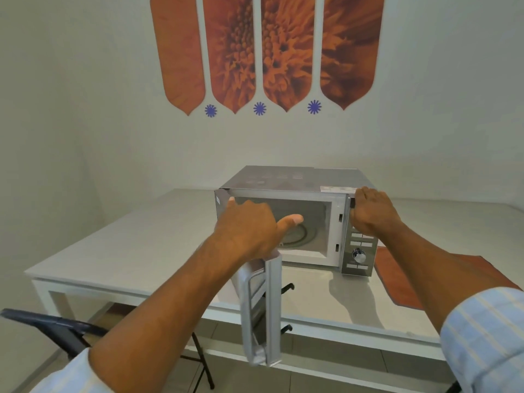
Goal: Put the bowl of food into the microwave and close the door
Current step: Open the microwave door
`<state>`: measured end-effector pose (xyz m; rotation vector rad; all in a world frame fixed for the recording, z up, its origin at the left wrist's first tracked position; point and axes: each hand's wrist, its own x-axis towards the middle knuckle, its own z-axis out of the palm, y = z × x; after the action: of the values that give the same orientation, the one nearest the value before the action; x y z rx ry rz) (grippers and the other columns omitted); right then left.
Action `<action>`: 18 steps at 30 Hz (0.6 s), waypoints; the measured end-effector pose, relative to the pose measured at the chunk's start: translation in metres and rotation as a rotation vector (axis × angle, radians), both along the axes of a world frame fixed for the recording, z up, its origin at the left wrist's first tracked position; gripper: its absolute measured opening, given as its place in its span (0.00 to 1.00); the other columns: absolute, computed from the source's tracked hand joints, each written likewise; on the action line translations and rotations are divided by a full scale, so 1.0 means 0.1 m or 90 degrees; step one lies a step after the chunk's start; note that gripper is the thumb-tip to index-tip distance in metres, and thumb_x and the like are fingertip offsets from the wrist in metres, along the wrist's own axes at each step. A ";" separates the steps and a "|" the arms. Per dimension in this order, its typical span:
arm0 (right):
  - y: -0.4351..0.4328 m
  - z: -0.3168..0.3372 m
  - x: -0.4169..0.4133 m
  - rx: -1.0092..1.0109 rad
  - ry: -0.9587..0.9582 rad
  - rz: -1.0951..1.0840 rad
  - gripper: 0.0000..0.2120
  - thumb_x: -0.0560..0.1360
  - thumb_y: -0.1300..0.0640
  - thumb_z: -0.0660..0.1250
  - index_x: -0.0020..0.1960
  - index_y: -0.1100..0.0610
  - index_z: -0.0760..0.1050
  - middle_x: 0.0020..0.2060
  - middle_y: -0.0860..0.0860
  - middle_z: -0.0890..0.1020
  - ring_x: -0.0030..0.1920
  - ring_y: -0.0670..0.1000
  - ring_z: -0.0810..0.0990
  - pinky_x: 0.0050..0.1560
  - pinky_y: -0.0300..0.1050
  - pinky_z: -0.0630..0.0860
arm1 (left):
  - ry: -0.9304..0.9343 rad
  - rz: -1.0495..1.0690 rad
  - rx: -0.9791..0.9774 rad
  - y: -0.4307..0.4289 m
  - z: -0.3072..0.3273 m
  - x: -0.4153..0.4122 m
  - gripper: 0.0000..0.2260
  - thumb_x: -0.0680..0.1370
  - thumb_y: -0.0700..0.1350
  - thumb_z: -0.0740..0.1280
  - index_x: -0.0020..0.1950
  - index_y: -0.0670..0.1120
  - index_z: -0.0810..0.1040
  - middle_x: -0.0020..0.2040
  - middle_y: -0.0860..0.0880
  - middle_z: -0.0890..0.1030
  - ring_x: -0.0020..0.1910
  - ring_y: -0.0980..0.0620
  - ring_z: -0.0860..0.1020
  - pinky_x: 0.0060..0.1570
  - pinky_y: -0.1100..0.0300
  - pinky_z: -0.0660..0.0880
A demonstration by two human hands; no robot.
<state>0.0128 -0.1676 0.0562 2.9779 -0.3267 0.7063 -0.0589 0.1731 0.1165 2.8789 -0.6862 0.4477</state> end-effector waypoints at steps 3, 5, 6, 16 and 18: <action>0.03 0.00 -0.01 0.005 0.010 -0.010 0.25 0.79 0.48 0.57 0.72 0.61 0.67 0.68 0.60 0.74 0.67 0.61 0.72 0.70 0.58 0.67 | 0.011 0.029 0.000 0.18 0.01 -0.04 0.40 0.76 0.79 0.45 0.27 0.47 0.72 0.28 0.49 0.79 0.34 0.55 0.74 0.78 0.37 0.62; 0.04 -0.01 -0.03 0.005 0.011 -0.012 0.26 0.79 0.48 0.58 0.72 0.61 0.67 0.67 0.60 0.74 0.67 0.61 0.72 0.70 0.58 0.67 | 0.006 0.046 0.012 0.30 0.00 -0.05 0.40 0.76 0.79 0.45 0.28 0.47 0.73 0.29 0.49 0.79 0.34 0.55 0.75 0.80 0.37 0.59; 0.04 -0.01 -0.04 0.005 0.010 -0.012 0.26 0.78 0.48 0.57 0.71 0.61 0.67 0.67 0.60 0.75 0.66 0.61 0.72 0.70 0.58 0.67 | 0.003 0.055 0.018 0.36 -0.01 -0.06 0.40 0.76 0.79 0.45 0.29 0.47 0.74 0.29 0.50 0.80 0.34 0.55 0.75 0.80 0.37 0.58; 0.03 -0.01 -0.06 0.008 0.000 -0.008 0.24 0.76 0.49 0.57 0.67 0.61 0.69 0.63 0.60 0.76 0.62 0.60 0.74 0.66 0.57 0.69 | 0.002 0.168 0.040 0.77 0.04 -0.08 0.36 0.77 0.77 0.49 0.34 0.47 0.75 0.32 0.51 0.76 0.32 0.57 0.67 0.73 0.38 0.70; 0.03 0.00 -0.06 0.009 0.002 -0.008 0.24 0.76 0.49 0.57 0.68 0.62 0.69 0.63 0.60 0.76 0.62 0.60 0.74 0.66 0.57 0.68 | -0.005 0.177 0.047 0.82 0.02 -0.06 0.35 0.77 0.77 0.50 0.35 0.48 0.75 0.32 0.52 0.76 0.32 0.56 0.70 0.77 0.37 0.66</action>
<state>0.0070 -0.1642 0.0560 2.9876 -0.3510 0.7020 -0.0649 0.2552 0.1184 3.0560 -0.3083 0.4761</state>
